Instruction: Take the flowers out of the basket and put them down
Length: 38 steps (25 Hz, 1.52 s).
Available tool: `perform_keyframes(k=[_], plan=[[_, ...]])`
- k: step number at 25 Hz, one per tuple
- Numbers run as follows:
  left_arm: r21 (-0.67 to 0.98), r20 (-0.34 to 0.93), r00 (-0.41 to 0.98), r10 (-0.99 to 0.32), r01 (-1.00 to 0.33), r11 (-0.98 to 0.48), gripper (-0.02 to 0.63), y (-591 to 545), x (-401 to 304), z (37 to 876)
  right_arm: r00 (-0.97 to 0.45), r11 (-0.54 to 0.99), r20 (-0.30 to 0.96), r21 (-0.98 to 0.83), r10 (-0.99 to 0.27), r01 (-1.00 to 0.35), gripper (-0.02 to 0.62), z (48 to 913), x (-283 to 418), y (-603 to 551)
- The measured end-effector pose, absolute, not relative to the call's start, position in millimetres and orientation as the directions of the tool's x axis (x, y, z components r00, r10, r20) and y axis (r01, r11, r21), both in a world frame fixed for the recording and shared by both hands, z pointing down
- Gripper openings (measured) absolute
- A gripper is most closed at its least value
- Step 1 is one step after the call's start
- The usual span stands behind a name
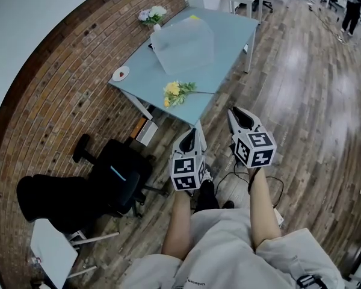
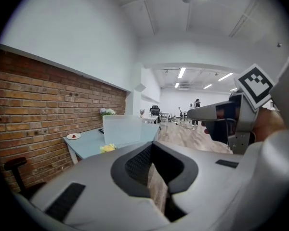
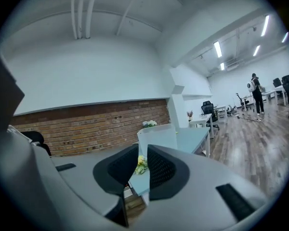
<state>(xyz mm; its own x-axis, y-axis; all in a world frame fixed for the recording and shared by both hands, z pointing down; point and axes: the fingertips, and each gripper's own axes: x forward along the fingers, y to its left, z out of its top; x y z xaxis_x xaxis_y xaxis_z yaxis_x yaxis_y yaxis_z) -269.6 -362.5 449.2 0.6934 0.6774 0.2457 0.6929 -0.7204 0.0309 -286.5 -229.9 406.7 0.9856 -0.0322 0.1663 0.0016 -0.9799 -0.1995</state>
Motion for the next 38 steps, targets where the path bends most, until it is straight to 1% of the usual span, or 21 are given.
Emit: perform_keyframes(k=[2, 5, 9, 16, 21, 24, 31, 38], plan=[[0.034, 0.247, 0.69, 0.681, 0.696, -0.717, 0.023, -362, -276, 451, 0.981, -0.98, 0.192, -0.199, -0.023, 0.016, 0.047, 415, -291, -231], [0.042, 0.244, 0.697, 0.674, 0.687, -0.726, 0.023, -365, -280, 449, 0.977, -0.979, 0.214, -0.203, -0.017, 0.028, 0.017, 424, -298, -231], [0.04, 0.244, 0.717, 0.653, 0.665, -0.746, 0.023, -374, -283, 447, 0.969, -0.982, 0.245, -0.188, -0.025, 0.022, 0.015, 435, -306, -238], [0.09, 0.264, 0.742, 0.616, 0.617, -0.782, 0.021, -387, -282, 453, 0.95, -0.983, 0.312, -0.183, -0.032, 0.026, 0.014, 458, -313, -250], [0.033, 0.324, 0.72, 0.614, 0.64, -0.767, 0.021, -381, -291, 466, 0.939, -0.983, 0.343, -0.18, -0.037, 0.027, 0.012, 471, -320, -254], [0.016, 0.339, 0.712, 0.615, 0.649, -0.76, 0.021, -380, -293, 470, 0.935, -0.984, 0.353, -0.175, -0.036, 0.028, 0.012, 474, -321, -253], [0.01, 0.302, 0.722, 0.622, 0.65, -0.76, 0.021, -377, -294, 467, 0.934, -0.988, 0.356, -0.154, -0.032, 0.025, 0.011, 476, -322, -253], [0.079, 0.254, 0.741, 0.622, 0.625, -0.777, 0.021, -381, -284, 463, 0.931, -0.992, 0.364, -0.124, -0.03, 0.017, 0.011, 478, -317, -256]])
